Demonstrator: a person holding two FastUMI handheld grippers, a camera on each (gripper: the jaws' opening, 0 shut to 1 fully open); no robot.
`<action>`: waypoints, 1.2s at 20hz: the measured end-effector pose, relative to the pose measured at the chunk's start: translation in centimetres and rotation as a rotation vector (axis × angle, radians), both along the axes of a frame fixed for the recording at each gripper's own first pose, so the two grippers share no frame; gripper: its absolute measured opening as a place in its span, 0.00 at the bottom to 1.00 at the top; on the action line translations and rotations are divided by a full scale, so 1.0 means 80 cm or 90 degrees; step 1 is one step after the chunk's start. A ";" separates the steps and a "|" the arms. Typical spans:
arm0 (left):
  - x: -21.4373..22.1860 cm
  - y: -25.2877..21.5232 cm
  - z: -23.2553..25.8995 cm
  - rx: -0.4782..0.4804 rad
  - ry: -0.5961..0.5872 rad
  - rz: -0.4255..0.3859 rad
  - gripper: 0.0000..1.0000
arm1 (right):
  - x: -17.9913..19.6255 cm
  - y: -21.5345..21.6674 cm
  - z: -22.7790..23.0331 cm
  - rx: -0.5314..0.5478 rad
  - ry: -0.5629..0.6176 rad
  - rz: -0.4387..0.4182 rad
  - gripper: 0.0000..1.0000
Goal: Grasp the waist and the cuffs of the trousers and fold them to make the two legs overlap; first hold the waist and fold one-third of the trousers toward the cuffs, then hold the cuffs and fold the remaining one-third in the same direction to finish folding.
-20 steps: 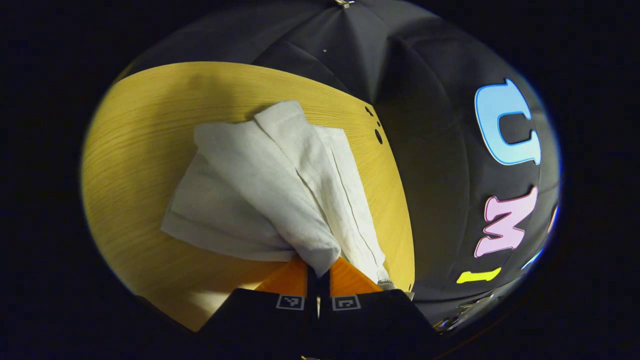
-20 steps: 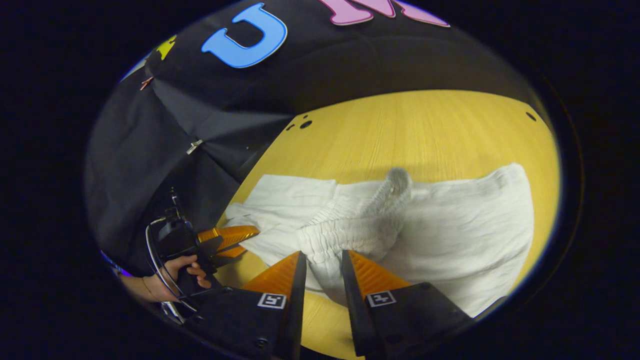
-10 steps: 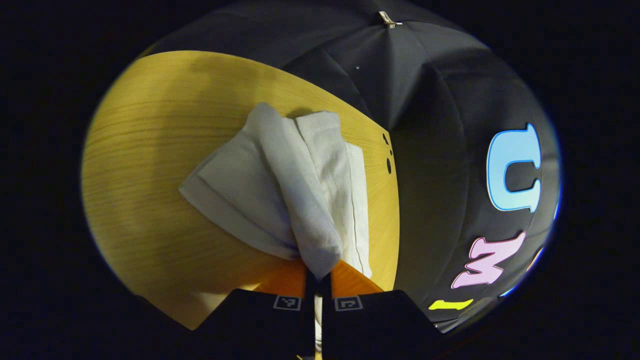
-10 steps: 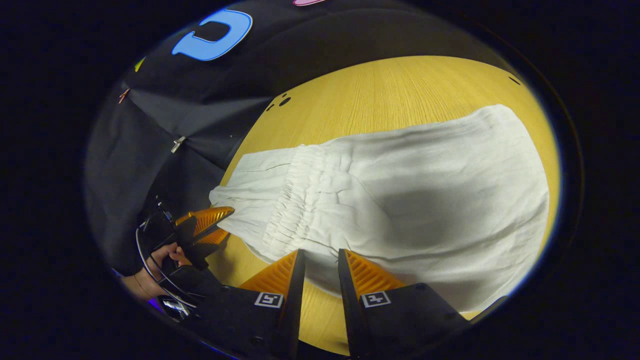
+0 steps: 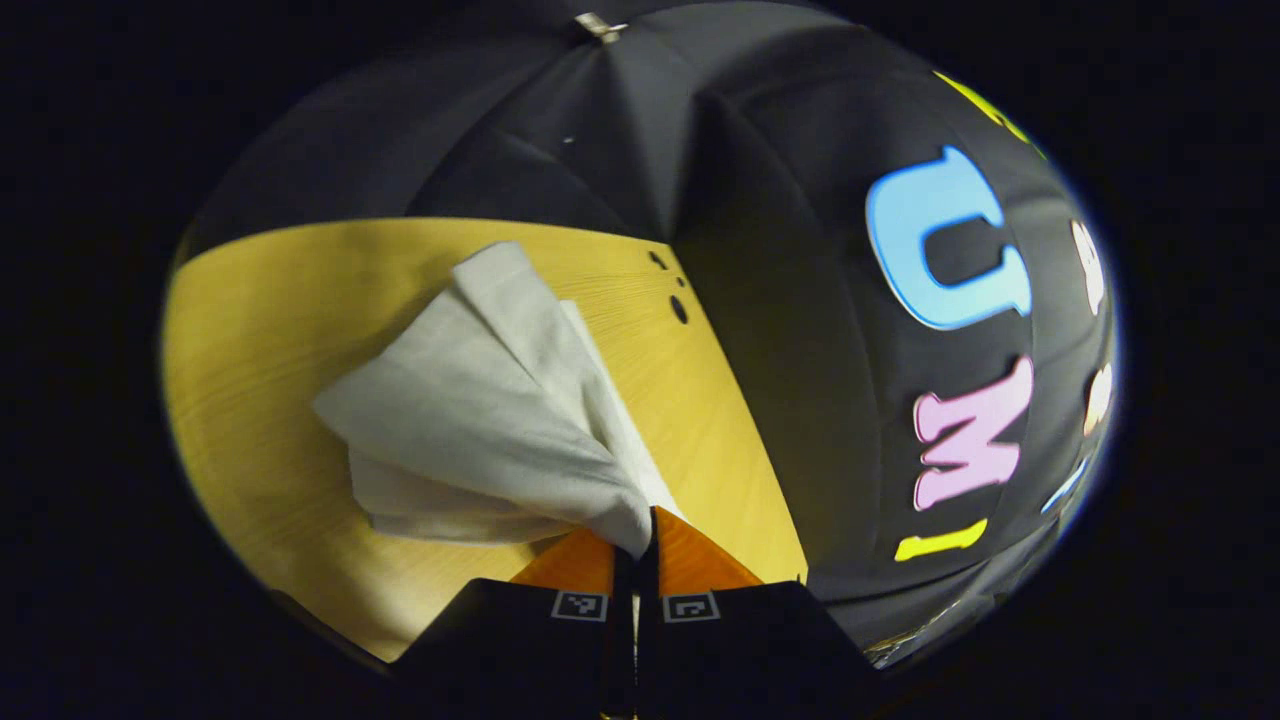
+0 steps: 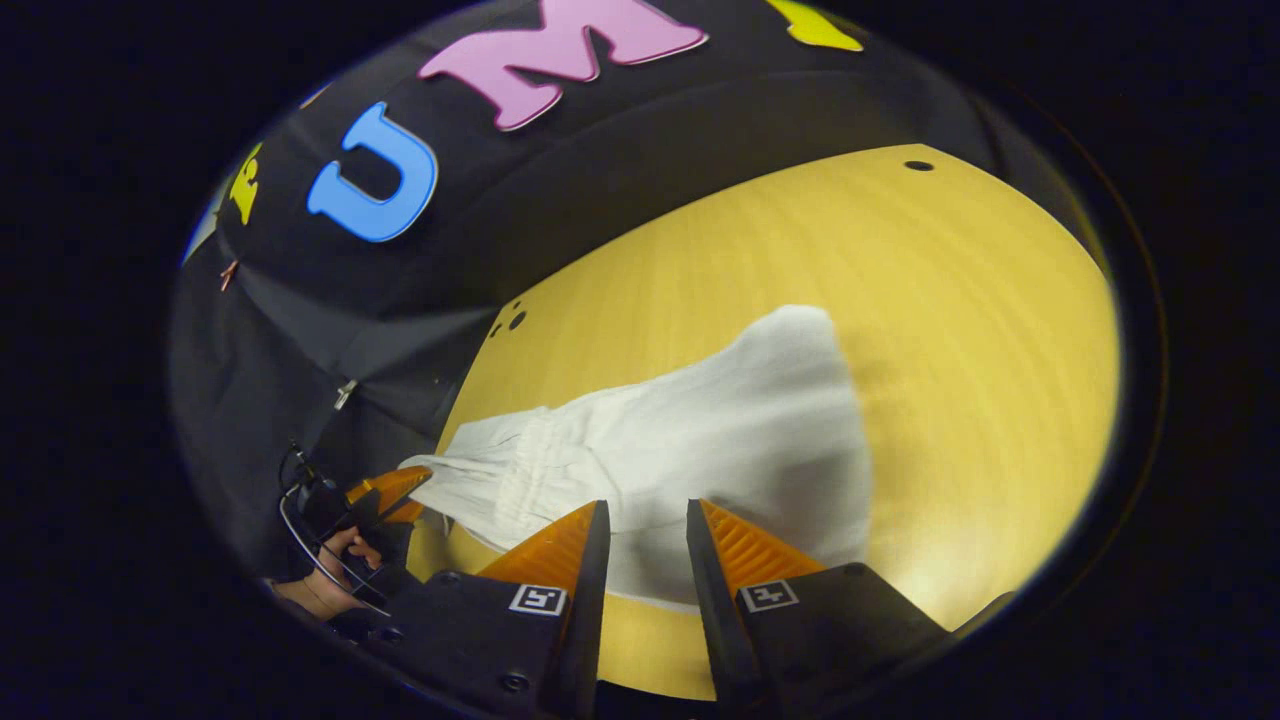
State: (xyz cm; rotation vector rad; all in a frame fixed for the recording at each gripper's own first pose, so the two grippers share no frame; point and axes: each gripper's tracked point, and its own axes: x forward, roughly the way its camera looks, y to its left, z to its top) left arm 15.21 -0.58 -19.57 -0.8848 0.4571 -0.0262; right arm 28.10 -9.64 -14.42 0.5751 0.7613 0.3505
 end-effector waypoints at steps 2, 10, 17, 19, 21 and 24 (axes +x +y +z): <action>0.002 -0.022 0.020 0.057 -0.032 -0.036 0.06 | -0.006 -0.042 -0.010 0.000 0.008 -0.054 0.48; -0.009 -0.157 0.073 0.255 -0.128 -0.217 0.06 | -0.040 -0.134 -0.036 0.010 0.026 -0.171 0.48; -0.022 -0.254 0.091 0.312 -0.163 -0.308 0.06 | -0.058 -0.162 -0.041 0.015 0.034 -0.187 0.48; -0.034 -0.282 0.084 0.378 -0.171 -0.353 0.06 | -0.057 -0.165 -0.040 0.018 0.035 -0.192 0.48; -0.043 -0.303 0.065 0.473 -0.166 -0.406 0.06 | -0.058 -0.171 -0.041 0.019 0.037 -0.197 0.48; -0.053 -0.327 0.031 0.629 -0.168 -0.482 0.06 | -0.059 -0.183 -0.041 0.021 0.039 -0.209 0.48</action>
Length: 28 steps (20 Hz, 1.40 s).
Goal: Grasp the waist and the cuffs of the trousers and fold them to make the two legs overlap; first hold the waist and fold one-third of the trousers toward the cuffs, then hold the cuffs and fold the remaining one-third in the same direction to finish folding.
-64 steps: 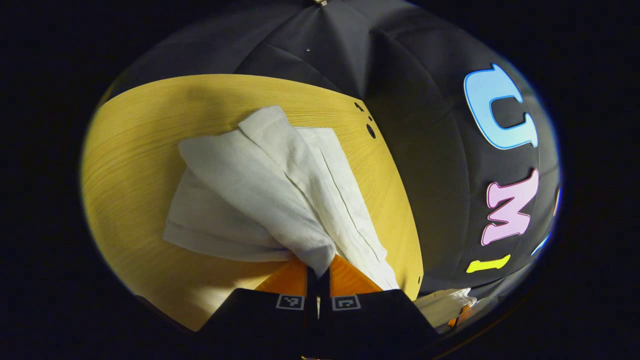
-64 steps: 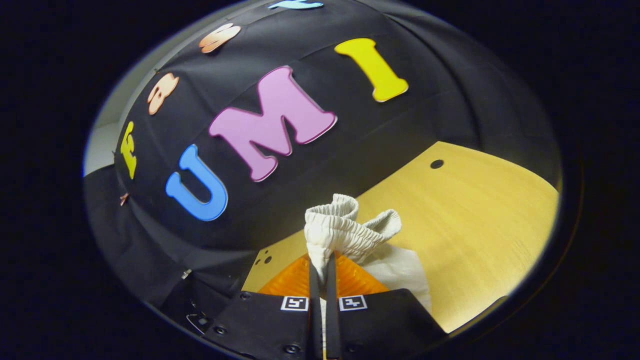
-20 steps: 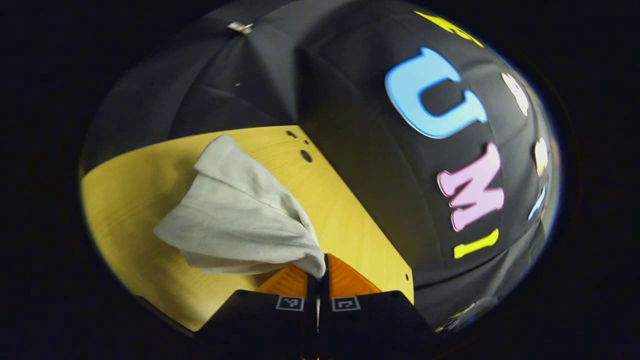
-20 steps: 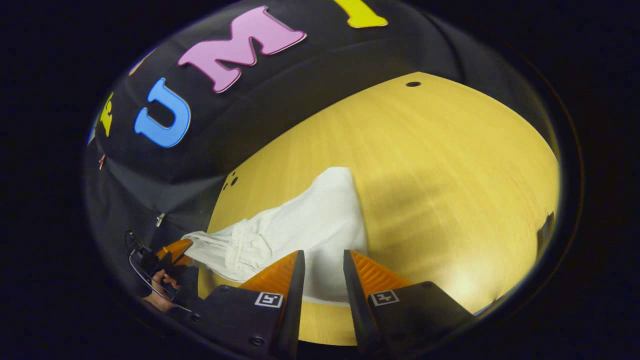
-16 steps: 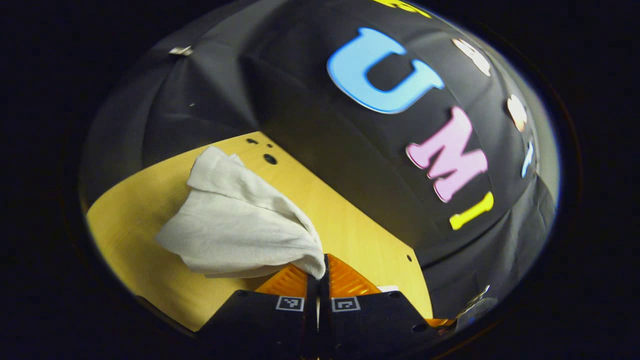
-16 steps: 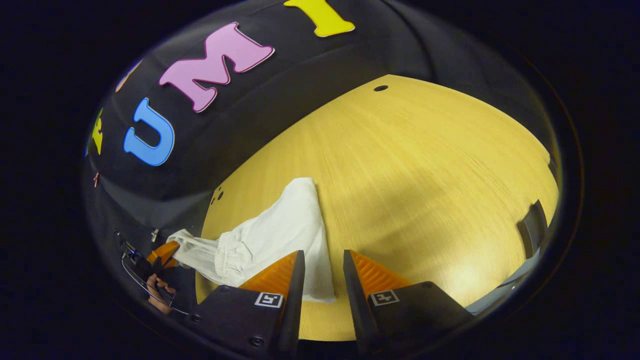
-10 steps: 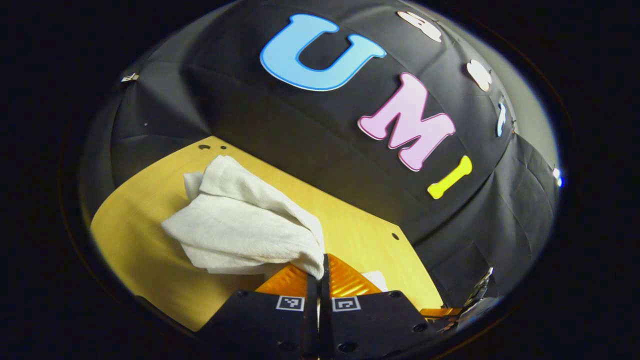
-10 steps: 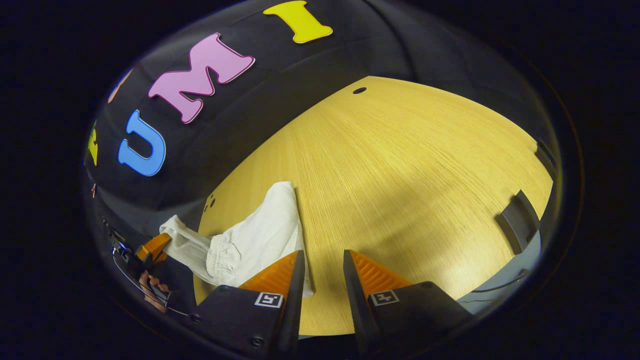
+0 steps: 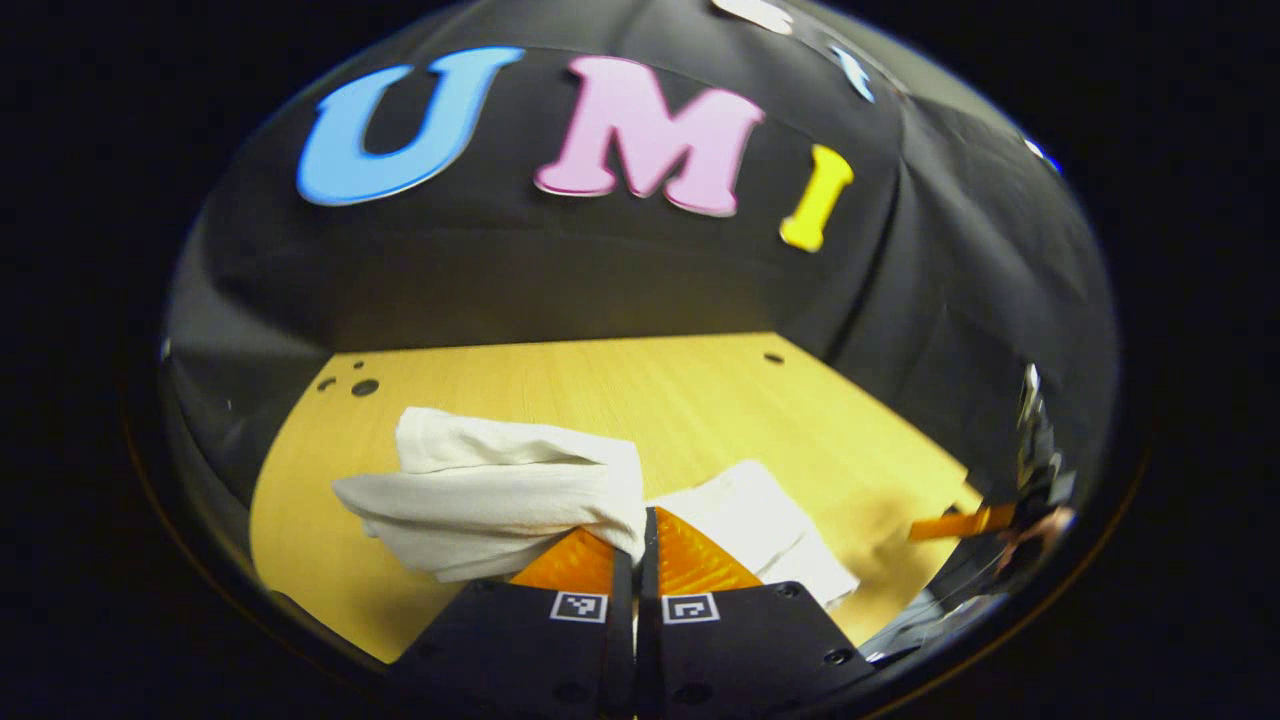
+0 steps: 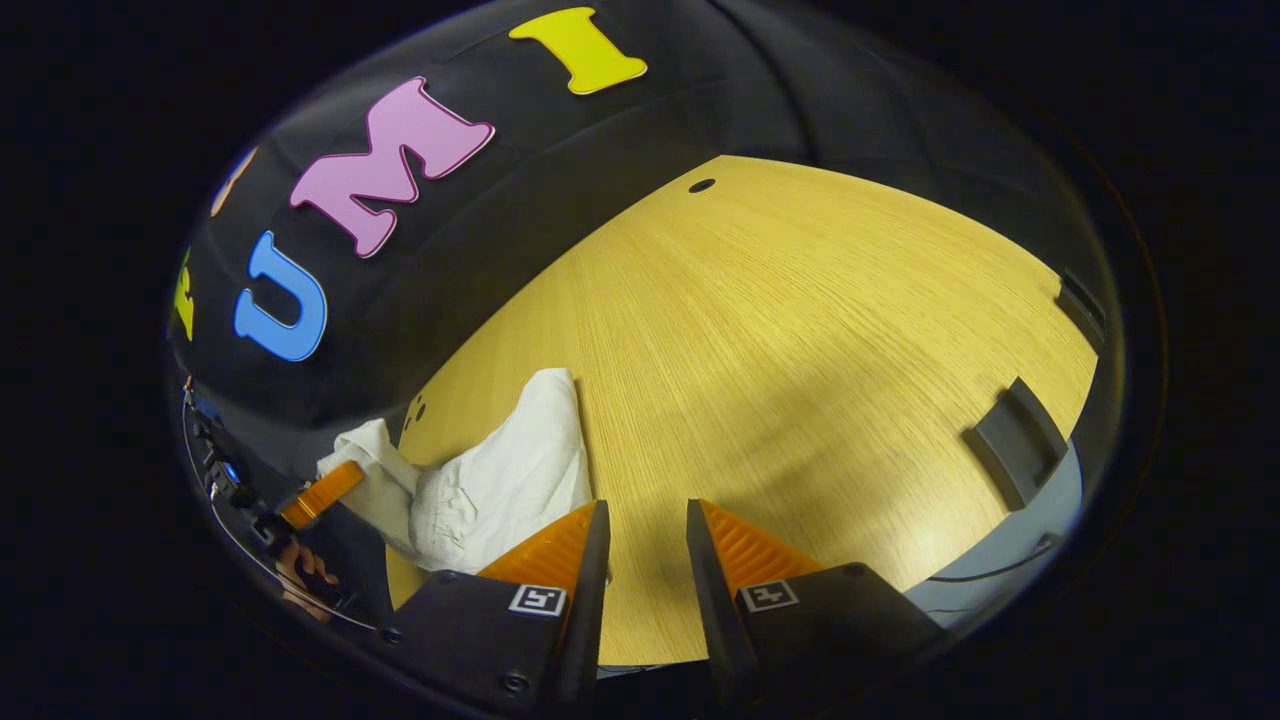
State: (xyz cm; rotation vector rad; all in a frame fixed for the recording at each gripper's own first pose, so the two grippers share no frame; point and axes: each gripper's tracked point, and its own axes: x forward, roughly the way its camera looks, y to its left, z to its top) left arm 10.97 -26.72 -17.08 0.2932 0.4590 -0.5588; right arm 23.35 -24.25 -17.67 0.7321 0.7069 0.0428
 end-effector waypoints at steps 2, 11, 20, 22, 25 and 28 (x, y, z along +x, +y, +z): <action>-0.008 -0.016 -0.012 0.090 -0.035 -0.057 0.06 | 0.000 -0.007 0.000 0.000 0.001 -0.008 0.48; -0.039 -0.043 -0.077 0.424 -0.162 -0.299 0.06 | -0.013 -0.042 -0.015 -0.003 0.019 -0.042 0.48; -0.062 -0.047 -0.111 0.600 -0.234 -0.442 0.05 | -0.023 -0.046 -0.022 -0.002 0.030 -0.043 0.48; -0.067 -0.049 -0.115 0.653 -0.271 -0.484 0.08 | -0.024 -0.044 -0.024 0.001 0.035 -0.042 0.48; -0.096 -0.054 -0.136 0.663 -0.272 -0.546 0.35 | -0.024 -0.042 -0.024 0.005 0.037 -0.041 0.48; -0.114 -0.058 -0.133 0.641 -0.285 -0.559 0.65 | -0.025 -0.039 -0.025 0.003 0.036 -0.035 0.48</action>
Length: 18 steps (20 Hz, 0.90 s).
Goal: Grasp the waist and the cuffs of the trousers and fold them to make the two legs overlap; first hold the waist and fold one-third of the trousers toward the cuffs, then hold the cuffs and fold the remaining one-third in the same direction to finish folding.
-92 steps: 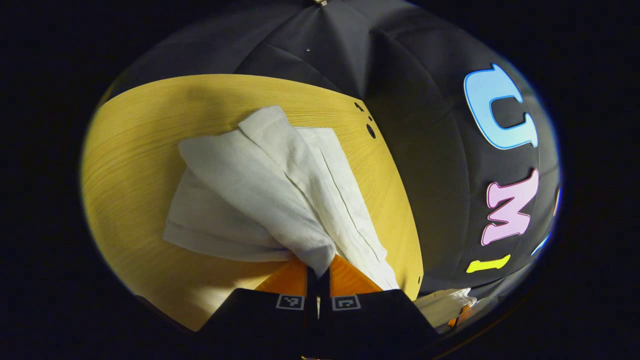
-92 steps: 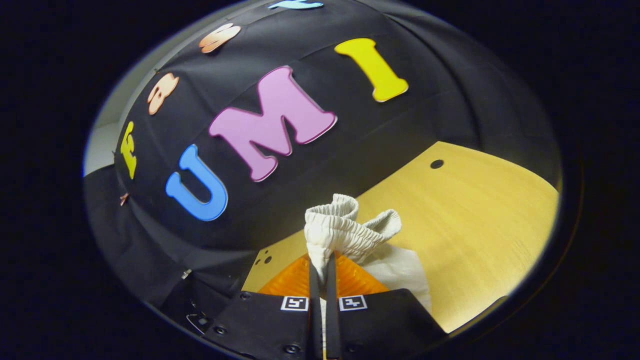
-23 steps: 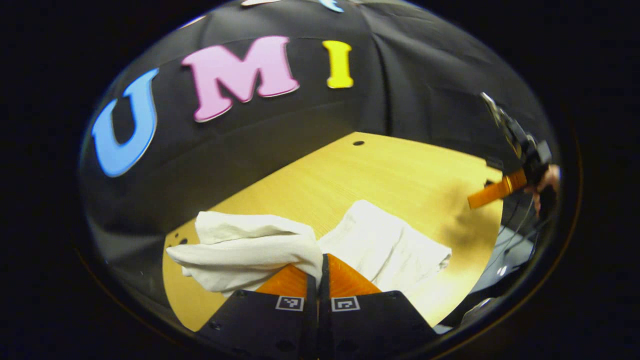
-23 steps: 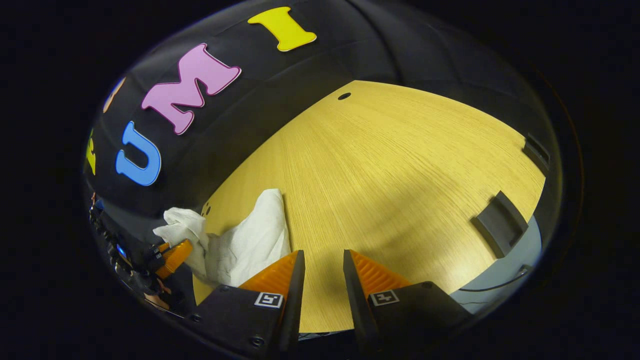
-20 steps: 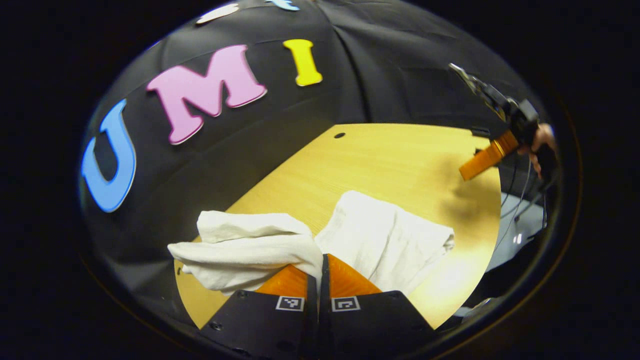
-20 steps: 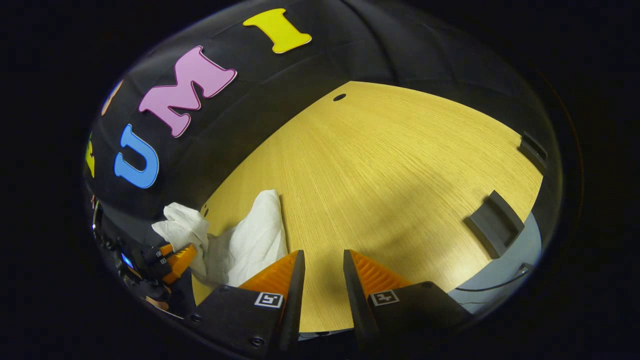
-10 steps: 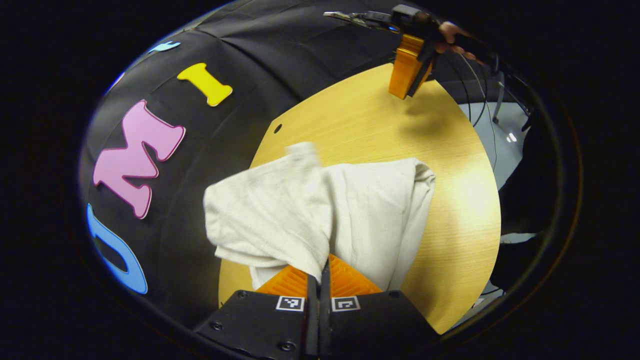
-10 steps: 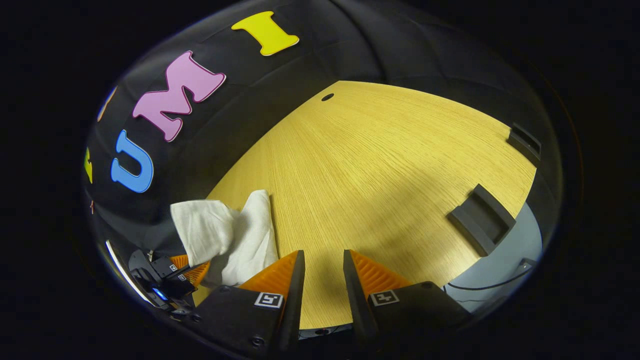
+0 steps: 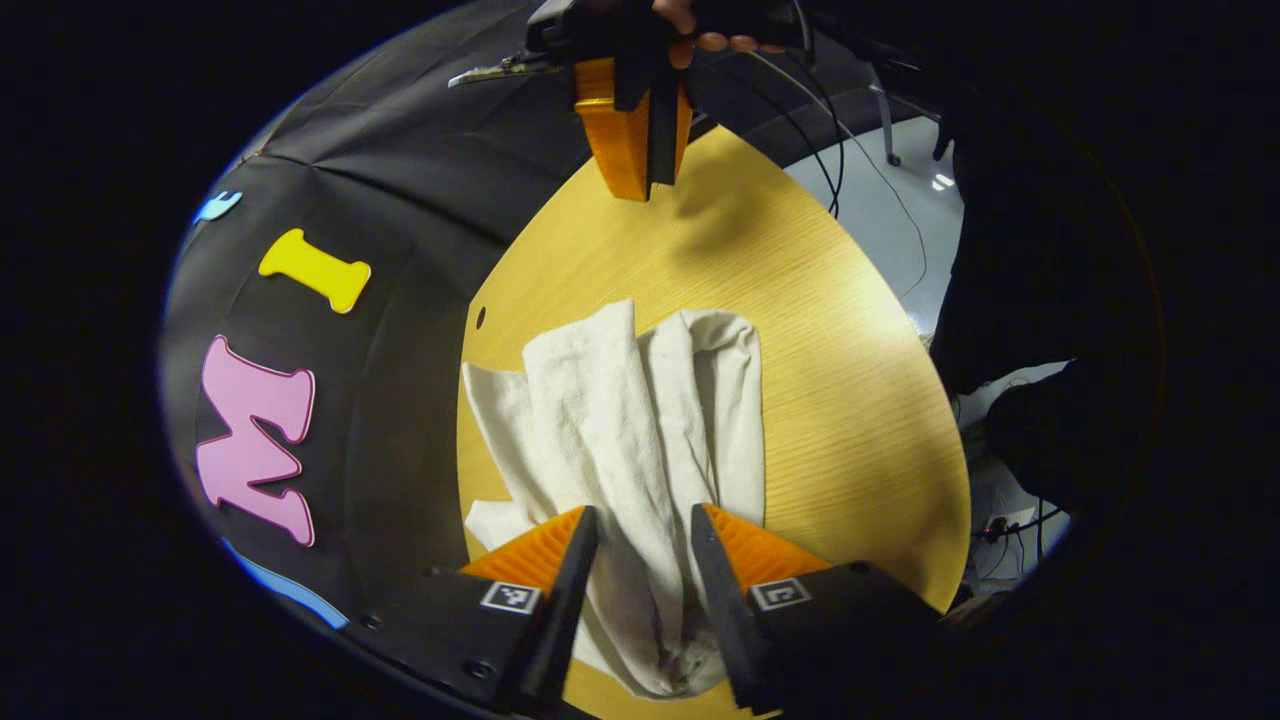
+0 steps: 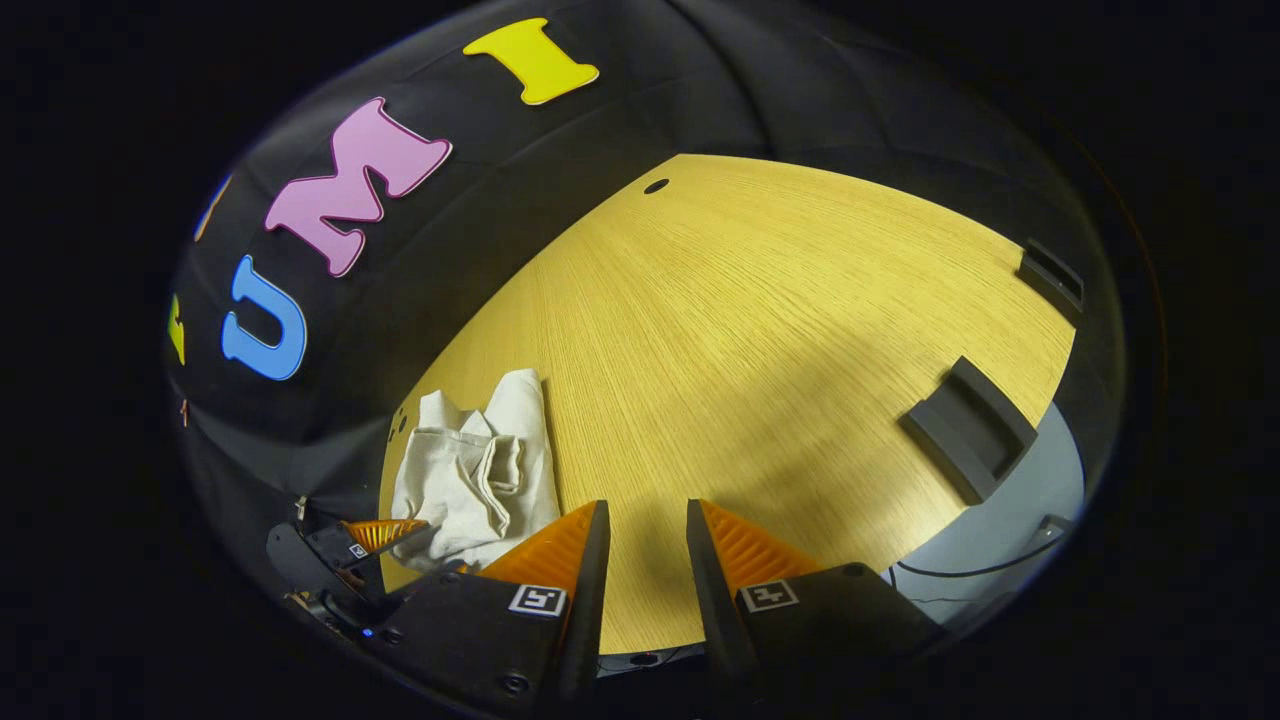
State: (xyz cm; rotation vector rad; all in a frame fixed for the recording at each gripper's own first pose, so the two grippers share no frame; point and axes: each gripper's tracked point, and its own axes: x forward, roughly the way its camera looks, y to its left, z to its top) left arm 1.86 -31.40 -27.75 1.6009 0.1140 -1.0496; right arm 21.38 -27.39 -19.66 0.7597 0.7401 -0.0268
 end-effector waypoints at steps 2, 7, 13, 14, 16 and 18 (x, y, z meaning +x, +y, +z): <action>-0.006 -0.005 0.016 -0.034 -0.011 0.003 0.91 | 0.000 0.003 0.001 0.002 0.000 0.002 0.48; 0.011 0.012 0.108 -0.210 -0.039 0.094 0.96 | -0.002 0.015 0.004 -0.003 0.000 0.011 0.48; 0.068 0.097 0.158 -0.420 0.034 0.334 0.96 | 0.001 0.028 0.017 0.002 -0.011 0.015 0.39; 0.074 0.109 0.159 -0.453 0.054 0.373 0.96 | 0.001 0.030 0.020 0.002 -0.014 0.017 0.39; 0.082 0.135 0.154 -0.526 0.105 0.453 0.97 | 0.006 0.035 0.033 0.007 -0.024 0.019 0.50; 0.081 0.163 0.142 -0.609 0.168 0.545 0.97 | 0.011 0.046 0.047 0.021 -0.038 0.024 0.58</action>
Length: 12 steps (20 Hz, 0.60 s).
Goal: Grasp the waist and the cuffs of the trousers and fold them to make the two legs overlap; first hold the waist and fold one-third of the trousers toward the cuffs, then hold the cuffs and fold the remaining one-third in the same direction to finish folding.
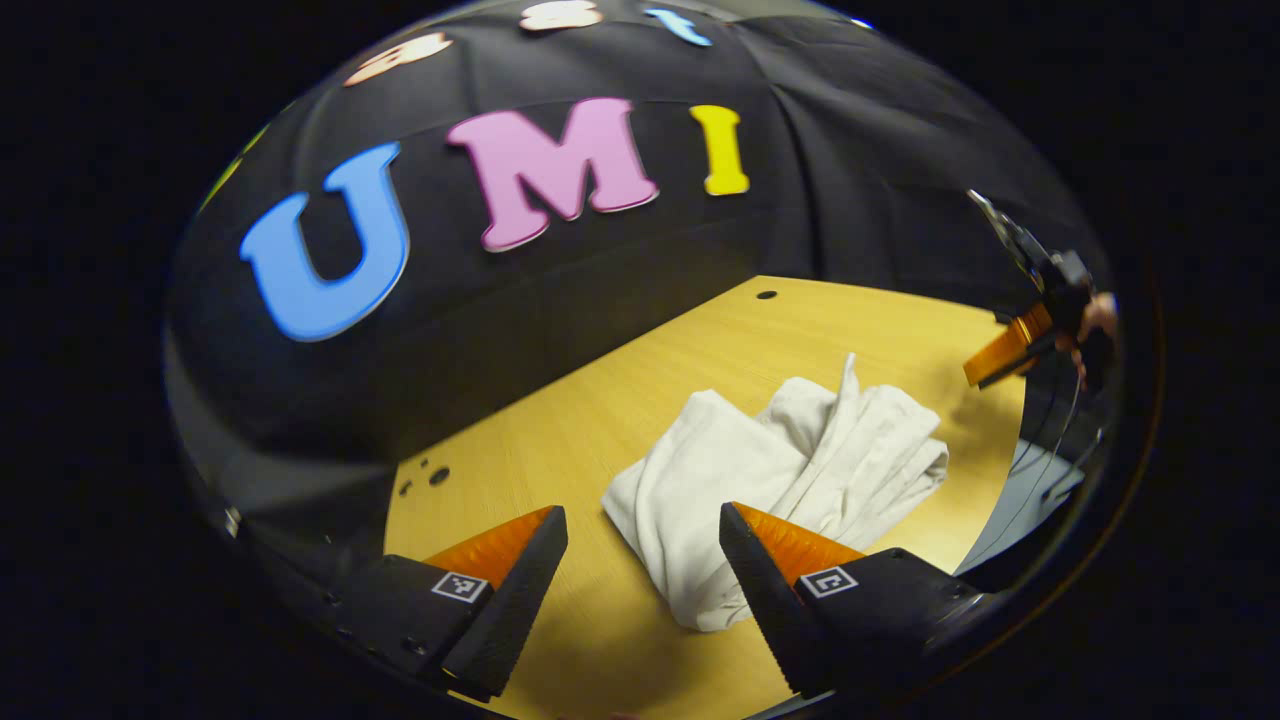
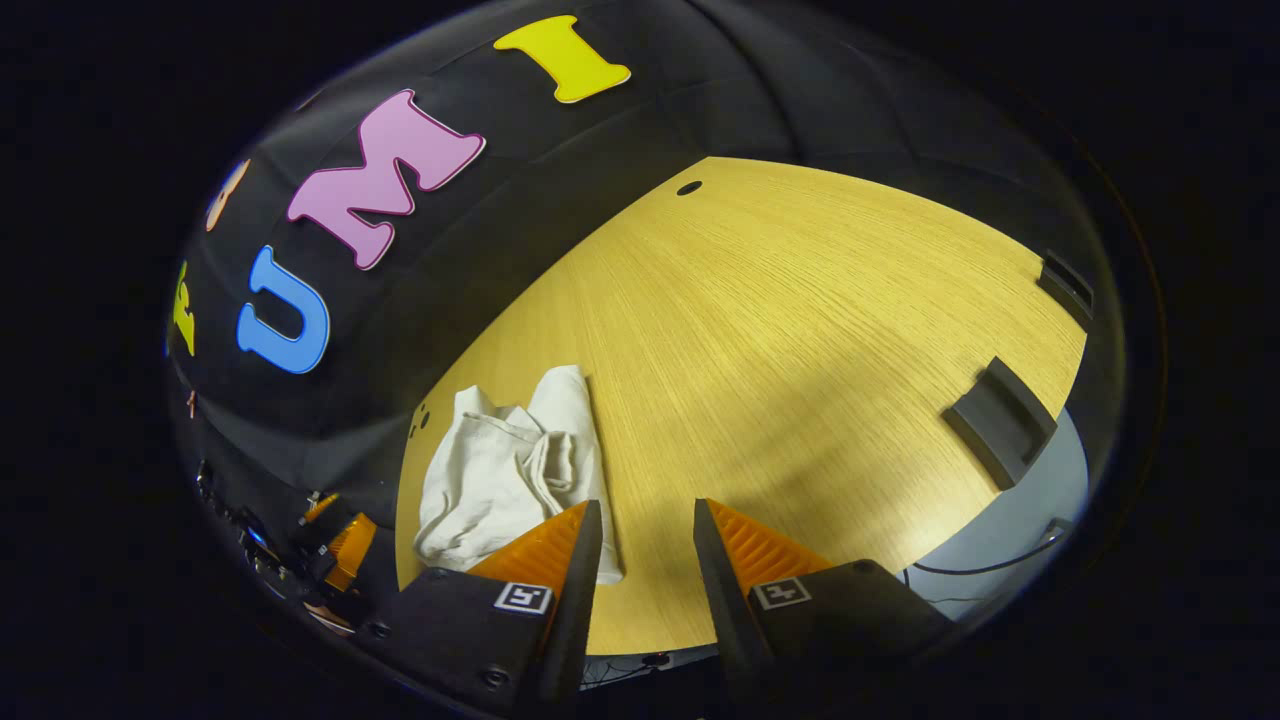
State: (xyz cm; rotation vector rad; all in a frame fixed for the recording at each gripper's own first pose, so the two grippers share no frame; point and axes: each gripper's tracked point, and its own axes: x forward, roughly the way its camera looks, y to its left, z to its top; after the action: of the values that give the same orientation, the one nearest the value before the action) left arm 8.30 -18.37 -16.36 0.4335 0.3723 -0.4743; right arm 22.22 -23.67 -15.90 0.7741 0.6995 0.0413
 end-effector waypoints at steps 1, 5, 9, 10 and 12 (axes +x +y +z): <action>0.000 0.016 -0.006 -0.058 0.036 0.040 0.98 | 0.004 0.006 0.007 0.005 -0.008 0.005 0.64; -0.020 0.068 -0.040 -0.291 0.188 0.194 0.94 | 0.011 0.039 0.029 0.037 -0.029 0.028 0.80; -0.042 0.099 -0.059 -0.360 0.243 0.270 0.96 | 0.020 0.065 0.035 0.064 -0.039 0.049 0.95; -0.050 0.105 -0.062 -0.365 0.251 0.281 0.96 | 0.021 0.069 0.036 0.068 -0.041 0.054 0.96; -0.065 0.115 -0.063 -0.381 0.263 0.303 0.96 | 0.025 0.072 0.037 0.078 -0.041 0.063 0.97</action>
State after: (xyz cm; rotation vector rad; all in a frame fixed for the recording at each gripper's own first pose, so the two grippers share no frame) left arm 3.11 -9.17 -21.37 -0.3420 0.6835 -0.1858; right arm 24.20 -17.91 -12.93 0.8510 0.6779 0.1998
